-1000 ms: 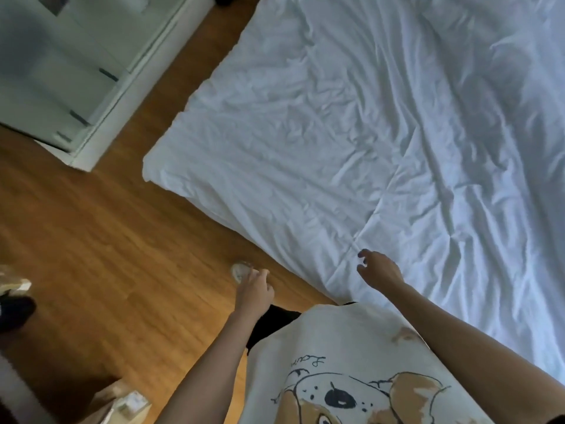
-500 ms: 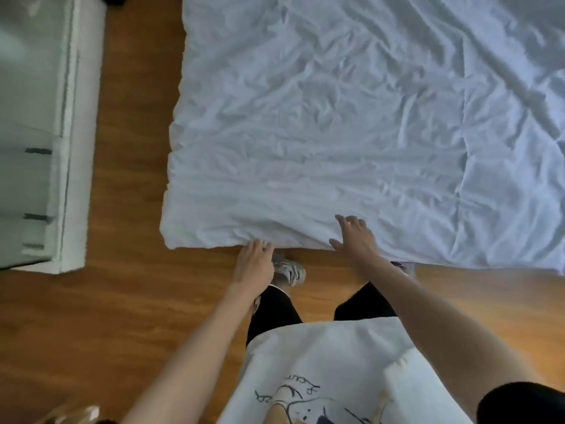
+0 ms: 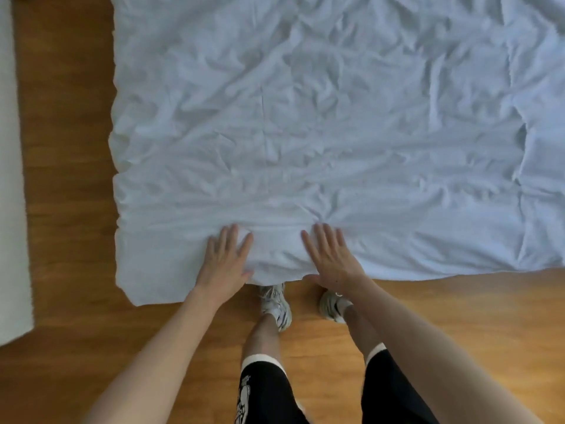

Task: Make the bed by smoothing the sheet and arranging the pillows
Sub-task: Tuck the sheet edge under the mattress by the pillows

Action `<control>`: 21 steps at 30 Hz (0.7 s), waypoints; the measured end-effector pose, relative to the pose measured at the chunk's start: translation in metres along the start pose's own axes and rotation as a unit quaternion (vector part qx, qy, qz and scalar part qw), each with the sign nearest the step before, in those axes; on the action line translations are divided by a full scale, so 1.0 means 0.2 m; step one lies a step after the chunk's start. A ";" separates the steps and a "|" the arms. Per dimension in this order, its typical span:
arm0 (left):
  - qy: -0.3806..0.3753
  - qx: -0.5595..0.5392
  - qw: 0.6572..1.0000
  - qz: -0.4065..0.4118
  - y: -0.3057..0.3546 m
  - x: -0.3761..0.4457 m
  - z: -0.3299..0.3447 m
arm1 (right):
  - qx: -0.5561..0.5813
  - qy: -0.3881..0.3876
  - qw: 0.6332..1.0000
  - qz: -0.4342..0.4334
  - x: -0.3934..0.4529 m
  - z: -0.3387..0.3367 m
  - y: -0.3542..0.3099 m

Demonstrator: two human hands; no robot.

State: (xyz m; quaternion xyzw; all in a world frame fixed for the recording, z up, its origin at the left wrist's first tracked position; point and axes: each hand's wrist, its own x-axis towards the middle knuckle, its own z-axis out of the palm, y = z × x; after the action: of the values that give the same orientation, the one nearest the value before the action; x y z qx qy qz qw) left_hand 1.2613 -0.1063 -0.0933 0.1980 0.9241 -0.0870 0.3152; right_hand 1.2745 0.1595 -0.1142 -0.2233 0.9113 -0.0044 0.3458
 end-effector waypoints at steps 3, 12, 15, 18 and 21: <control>0.031 0.009 0.999 0.023 -0.07 0.12 0.18 | -0.007 0.077 0.997 -0.002 0.14 0.15 -0.01; 0.198 -0.076 0.967 0.143 -0.18 0.04 0.27 | 0.006 0.210 0.977 -0.023 0.15 0.15 -0.10; 0.130 -0.077 0.976 0.155 -0.10 -0.24 0.31 | 0.034 0.118 0.992 -0.028 -0.08 0.17 -0.22; -0.065 -0.036 0.994 0.075 -0.08 -0.41 0.29 | 0.005 -0.072 0.997 0.041 -0.24 0.12 -0.34; -0.152 0.065 0.982 0.089 -0.09 -0.52 0.20 | 0.017 -0.156 0.986 0.051 -0.35 0.04 -0.43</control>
State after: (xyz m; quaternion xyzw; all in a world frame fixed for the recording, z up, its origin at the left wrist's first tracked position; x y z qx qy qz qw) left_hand 1.3500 -0.1663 -0.0595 0.2835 0.8365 -0.1476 0.4451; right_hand 1.3599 0.1105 -0.0624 -0.1686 0.8562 0.0321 0.4872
